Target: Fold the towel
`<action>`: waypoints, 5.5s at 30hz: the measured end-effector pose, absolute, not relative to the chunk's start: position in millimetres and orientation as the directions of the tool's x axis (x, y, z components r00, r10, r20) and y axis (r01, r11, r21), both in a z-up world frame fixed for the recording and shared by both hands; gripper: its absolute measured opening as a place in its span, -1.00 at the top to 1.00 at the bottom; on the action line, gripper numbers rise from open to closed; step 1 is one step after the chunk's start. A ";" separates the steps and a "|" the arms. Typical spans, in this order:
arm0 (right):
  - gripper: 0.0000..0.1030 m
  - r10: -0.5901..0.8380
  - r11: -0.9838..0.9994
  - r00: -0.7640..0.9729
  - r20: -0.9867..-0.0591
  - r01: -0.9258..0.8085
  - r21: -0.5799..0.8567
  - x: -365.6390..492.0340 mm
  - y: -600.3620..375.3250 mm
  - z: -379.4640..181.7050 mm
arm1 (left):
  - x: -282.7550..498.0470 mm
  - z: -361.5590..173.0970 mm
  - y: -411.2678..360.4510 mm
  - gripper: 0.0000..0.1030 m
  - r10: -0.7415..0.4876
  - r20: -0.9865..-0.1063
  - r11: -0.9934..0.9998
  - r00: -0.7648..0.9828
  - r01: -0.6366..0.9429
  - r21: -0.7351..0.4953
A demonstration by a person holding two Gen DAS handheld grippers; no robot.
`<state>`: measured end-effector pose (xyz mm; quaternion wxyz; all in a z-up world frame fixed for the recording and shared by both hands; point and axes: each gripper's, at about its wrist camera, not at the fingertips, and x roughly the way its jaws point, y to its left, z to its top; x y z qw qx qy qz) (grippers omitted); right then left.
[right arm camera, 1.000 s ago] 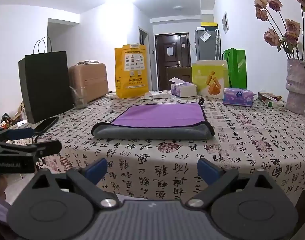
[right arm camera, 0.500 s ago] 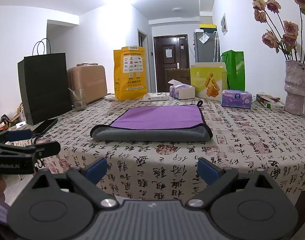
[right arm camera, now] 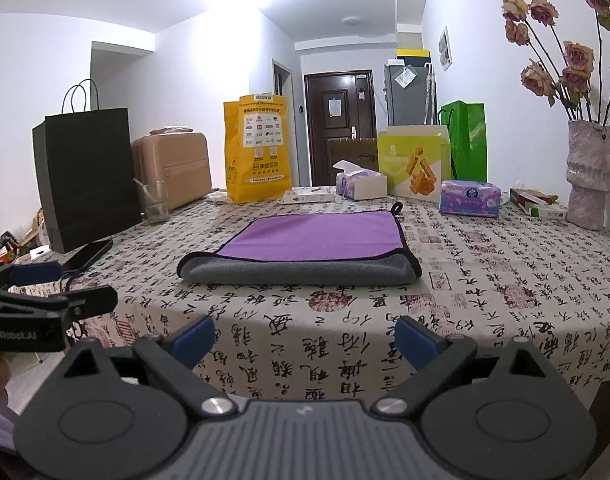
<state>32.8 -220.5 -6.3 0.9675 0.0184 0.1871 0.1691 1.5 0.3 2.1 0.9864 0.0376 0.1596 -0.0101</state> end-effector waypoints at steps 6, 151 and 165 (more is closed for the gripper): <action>-0.88 0.331 0.943 0.874 -0.355 -0.318 0.097 33.2 -220.7 -5.2 | 2.1 2.6 0.3 -1.00 -0.007 -0.313 0.997 0.950 0.032 0.072; 0.92 0.383 0.912 0.830 -0.405 -0.409 0.024 372.8 -245.8 19.1 | 325.5 44.6 64.8 0.90 -0.055 -0.506 0.998 0.861 0.028 -0.061; 0.93 0.397 0.908 0.794 -0.460 -0.413 0.070 447.8 -242.6 17.7 | 396.4 41.8 71.2 0.90 -0.048 -0.534 0.999 0.844 0.045 -0.019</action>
